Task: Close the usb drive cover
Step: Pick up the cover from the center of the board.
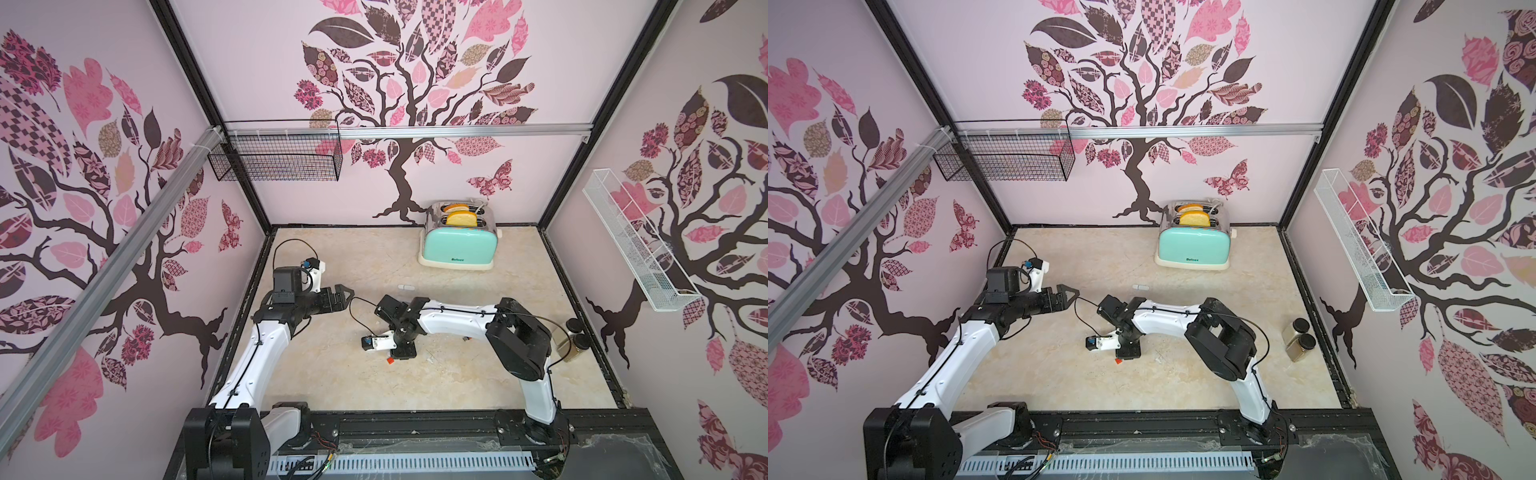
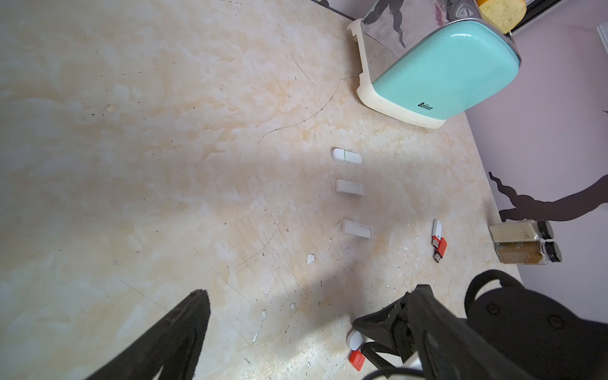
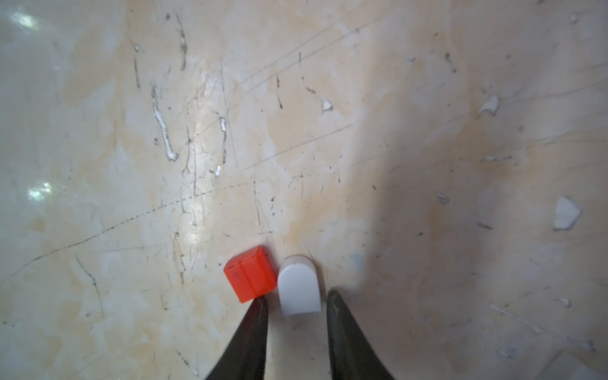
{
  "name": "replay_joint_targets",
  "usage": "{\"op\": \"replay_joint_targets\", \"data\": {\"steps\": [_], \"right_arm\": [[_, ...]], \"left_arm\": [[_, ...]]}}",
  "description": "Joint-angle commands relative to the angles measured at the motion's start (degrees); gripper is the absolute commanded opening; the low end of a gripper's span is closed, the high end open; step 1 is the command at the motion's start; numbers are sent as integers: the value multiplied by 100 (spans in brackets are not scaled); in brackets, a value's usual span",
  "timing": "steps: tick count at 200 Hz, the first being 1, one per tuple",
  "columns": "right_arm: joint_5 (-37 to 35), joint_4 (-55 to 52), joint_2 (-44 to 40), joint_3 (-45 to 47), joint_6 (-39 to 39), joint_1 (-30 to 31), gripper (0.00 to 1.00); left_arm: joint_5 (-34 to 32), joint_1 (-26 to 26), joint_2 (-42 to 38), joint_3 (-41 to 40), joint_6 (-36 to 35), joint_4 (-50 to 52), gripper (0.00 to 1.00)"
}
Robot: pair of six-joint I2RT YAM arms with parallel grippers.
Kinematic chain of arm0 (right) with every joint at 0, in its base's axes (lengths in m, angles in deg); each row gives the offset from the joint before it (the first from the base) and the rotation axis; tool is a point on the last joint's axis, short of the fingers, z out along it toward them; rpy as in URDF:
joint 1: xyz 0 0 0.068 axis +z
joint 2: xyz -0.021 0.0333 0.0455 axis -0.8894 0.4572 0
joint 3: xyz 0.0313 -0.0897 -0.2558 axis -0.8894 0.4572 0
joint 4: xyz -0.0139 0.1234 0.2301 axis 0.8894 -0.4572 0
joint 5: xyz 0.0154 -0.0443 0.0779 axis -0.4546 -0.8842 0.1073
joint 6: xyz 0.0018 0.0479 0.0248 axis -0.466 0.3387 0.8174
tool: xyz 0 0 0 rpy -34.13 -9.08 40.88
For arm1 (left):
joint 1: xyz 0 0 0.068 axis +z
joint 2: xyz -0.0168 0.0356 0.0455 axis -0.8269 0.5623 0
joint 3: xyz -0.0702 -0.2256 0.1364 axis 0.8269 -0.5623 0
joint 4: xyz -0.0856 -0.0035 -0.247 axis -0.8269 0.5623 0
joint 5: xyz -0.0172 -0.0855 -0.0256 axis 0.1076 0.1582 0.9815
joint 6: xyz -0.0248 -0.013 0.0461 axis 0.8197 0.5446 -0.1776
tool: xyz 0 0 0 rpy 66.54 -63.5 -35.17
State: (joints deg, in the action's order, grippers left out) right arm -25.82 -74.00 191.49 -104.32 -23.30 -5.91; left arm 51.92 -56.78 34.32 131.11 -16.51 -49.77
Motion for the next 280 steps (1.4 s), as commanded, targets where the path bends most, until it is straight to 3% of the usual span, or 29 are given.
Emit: {"op": "replay_joint_targets", "data": {"steps": [1, 77, 175, 237, 280], "right_arm": [[-145, 41, 205, 157, 2, 95, 35], [-40, -152, 318, 38, 54, 104, 26], [-551, 452, -640, 623, 464, -280, 22], [-560, 1427, -1651, 1624, 999, -496, 21], [-270, 2161, -2320, 2251, 1399, -590, 19]], "left_arm": [[58, 13, -79, -40, -17, -75, 98], [40, 15, -17, 23, 1, -5, 98], [256, -125, 147, -28, 211, -198, 98], [1222, -717, 447, -458, 763, -1026, 92], [1647, -932, 797, -539, 1243, -1412, 79]]}}
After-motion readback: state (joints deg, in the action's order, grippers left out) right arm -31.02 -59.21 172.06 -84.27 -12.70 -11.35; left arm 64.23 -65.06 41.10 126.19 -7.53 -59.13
